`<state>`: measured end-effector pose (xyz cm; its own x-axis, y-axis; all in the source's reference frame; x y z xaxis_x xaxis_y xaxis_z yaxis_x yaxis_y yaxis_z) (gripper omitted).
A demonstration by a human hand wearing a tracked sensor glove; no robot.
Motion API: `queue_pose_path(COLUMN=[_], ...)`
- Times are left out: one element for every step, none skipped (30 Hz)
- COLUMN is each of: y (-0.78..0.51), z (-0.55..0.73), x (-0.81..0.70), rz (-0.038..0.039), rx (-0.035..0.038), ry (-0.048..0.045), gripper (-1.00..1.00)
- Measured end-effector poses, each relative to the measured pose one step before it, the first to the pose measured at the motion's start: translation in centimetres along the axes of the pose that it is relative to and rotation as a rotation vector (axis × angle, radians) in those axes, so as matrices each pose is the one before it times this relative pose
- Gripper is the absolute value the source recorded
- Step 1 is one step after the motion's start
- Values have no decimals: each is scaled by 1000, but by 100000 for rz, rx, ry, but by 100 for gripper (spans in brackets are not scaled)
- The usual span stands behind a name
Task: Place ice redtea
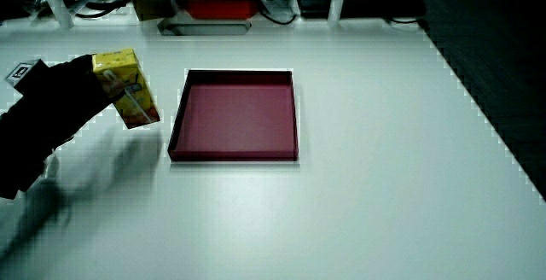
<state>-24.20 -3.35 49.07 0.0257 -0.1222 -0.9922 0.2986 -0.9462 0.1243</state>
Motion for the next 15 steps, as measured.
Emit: queue_pose_path(y=[-63, -84, -122, -95, -92, -89, -107, -67, -118, -73, -62, -65, -38, -38, -89], z=[128, 40, 189, 123, 165, 110, 71, 210, 92, -22, 37, 19, 102, 78, -20], x=[-254, -101, -329, -252, -275, -193, -170, -457, -347, -210, -344, -346, -451, -344, -191], rz=[-565, 403, 1112, -321, 963, -129, 736, 210, 439, 452, 413, 730, 277, 425, 1396], rx=[-263, -172, 713, 467, -48, -24, 223, -370, 663, -460, 132, -41, -59, -602, -89], ry=[-80, -509, 323, -374, 261, -443, -613, 355, -299, -894, -454, -1413, -1299, 122, -1600], gripper=[0, 0, 0, 0, 0, 0, 0, 0, 0, 0, 0, 0, 0, 0, 0])
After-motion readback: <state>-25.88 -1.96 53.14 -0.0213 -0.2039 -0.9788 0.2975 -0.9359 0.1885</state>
